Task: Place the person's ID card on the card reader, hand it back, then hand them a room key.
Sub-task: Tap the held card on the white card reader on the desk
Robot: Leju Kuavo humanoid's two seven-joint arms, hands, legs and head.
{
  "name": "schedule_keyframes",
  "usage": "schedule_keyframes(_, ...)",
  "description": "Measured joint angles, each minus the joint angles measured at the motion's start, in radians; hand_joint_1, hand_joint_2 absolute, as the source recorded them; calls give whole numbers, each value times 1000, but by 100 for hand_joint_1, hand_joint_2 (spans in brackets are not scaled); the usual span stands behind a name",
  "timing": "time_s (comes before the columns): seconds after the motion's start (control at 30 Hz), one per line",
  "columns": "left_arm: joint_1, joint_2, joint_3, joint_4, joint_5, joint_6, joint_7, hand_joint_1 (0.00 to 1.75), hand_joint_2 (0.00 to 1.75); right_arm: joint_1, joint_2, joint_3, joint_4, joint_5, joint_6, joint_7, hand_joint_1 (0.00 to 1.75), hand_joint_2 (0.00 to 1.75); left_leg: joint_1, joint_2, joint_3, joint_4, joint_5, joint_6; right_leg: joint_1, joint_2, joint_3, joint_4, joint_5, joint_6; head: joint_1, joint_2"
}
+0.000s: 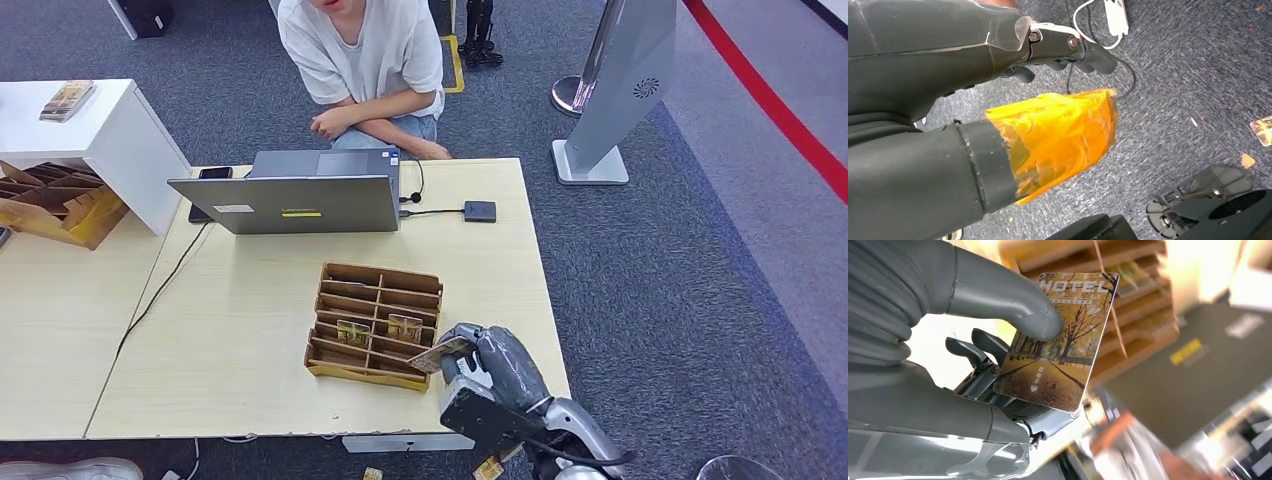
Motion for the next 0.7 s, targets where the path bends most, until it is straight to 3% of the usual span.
schedule_keyframes(0.23, 0, 0, 2, 0, -7, 0, 0, 0, 0, 15, 0, 9, 91, -81, 63, 31, 175, 175, 0, 0, 0, 0, 0, 0, 0, 0, 0, 0, 0, 0, 0, 0)
schedule_keyframes(0.7, -1, 1, 17, 0, -12, 0, 0, 0, 0, 2, 19, 30, 224, -112, 77, 81, 175, 175, 0, 0, 0, 0, 0, 0, 0, 0, 0, 0, 0, 0, 0, 0)
